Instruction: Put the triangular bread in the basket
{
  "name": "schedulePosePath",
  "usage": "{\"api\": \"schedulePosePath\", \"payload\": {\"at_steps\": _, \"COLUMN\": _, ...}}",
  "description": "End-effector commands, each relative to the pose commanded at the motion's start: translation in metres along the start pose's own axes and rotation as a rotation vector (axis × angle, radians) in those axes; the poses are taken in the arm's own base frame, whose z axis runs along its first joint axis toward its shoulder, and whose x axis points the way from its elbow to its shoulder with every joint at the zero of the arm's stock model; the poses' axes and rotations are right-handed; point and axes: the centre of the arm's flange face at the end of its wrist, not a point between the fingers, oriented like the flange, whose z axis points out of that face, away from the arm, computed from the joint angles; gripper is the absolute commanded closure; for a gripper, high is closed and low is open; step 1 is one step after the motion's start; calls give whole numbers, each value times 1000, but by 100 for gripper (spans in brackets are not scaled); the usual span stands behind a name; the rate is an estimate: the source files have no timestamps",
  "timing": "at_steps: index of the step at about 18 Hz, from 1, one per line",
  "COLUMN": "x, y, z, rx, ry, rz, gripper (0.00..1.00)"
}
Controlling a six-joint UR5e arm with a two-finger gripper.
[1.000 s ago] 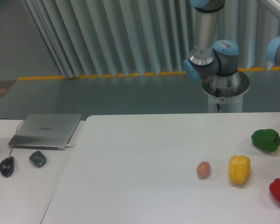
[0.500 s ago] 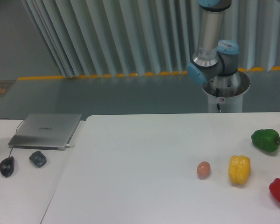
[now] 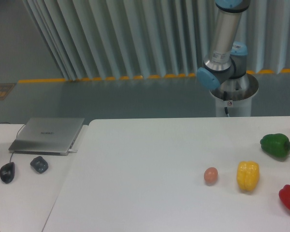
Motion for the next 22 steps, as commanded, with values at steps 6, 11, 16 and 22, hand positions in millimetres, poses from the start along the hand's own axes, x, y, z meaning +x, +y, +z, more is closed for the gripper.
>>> {"api": "schedulePosePath", "payload": {"at_steps": 6, "x": -4, "y": -10, "z": -2, "rx": 48, "ry": -21, "rz": -136, "gripper": 0}}
{"api": "schedulePosePath", "payload": {"at_steps": 11, "x": -33, "y": -55, "z": -23, "rx": 129, "ry": -112, "rz": -436, "gripper": 0}}
{"api": "schedulePosePath", "payload": {"at_steps": 16, "x": -49, "y": -88, "z": -26, "rx": 98, "ry": -72, "rz": -557, "gripper": 0}}
{"api": "schedulePosePath", "payload": {"at_steps": 22, "x": -82, "y": -142, "z": -26, "rx": -28, "ry": 13, "rz": -446, "gripper": 0}}
